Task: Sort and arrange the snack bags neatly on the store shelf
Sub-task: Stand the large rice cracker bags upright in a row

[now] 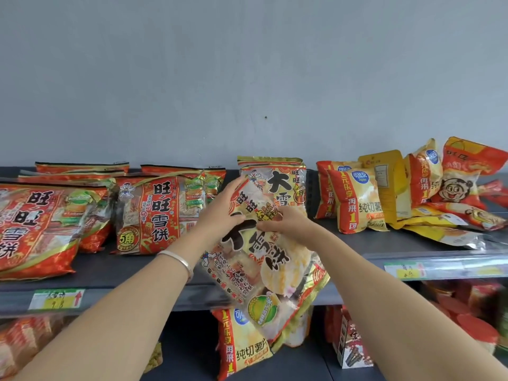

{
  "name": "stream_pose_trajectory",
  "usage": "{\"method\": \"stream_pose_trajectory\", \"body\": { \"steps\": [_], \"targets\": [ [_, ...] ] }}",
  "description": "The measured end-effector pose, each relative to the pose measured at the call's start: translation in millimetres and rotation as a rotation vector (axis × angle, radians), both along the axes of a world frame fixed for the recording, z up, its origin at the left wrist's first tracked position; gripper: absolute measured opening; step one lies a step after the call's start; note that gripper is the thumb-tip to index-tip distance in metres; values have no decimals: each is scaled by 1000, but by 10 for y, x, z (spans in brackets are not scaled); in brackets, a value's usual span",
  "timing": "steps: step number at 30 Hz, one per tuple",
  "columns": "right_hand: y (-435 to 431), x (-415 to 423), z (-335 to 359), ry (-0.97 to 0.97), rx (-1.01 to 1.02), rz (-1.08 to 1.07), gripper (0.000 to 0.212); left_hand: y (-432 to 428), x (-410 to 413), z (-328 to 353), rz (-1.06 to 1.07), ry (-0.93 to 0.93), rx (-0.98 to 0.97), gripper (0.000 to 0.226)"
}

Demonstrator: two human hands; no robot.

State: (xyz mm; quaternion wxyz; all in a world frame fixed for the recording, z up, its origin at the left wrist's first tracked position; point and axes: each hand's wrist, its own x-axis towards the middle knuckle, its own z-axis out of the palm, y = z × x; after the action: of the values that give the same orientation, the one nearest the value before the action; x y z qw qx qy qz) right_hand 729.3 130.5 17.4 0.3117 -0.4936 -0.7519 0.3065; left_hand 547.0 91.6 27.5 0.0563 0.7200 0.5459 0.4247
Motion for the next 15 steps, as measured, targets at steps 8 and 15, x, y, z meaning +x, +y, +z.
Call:
{"method": "stream_pose_trajectory", "body": {
  "steps": [8,15],
  "targets": [
    [287,325,96,758,-15,-204,55,154,200,-208,318,-186,211,91],
    [653,347,-19,370,-100,-396,91,502,513,-630,22,-171,-364,94]
  ]
}}
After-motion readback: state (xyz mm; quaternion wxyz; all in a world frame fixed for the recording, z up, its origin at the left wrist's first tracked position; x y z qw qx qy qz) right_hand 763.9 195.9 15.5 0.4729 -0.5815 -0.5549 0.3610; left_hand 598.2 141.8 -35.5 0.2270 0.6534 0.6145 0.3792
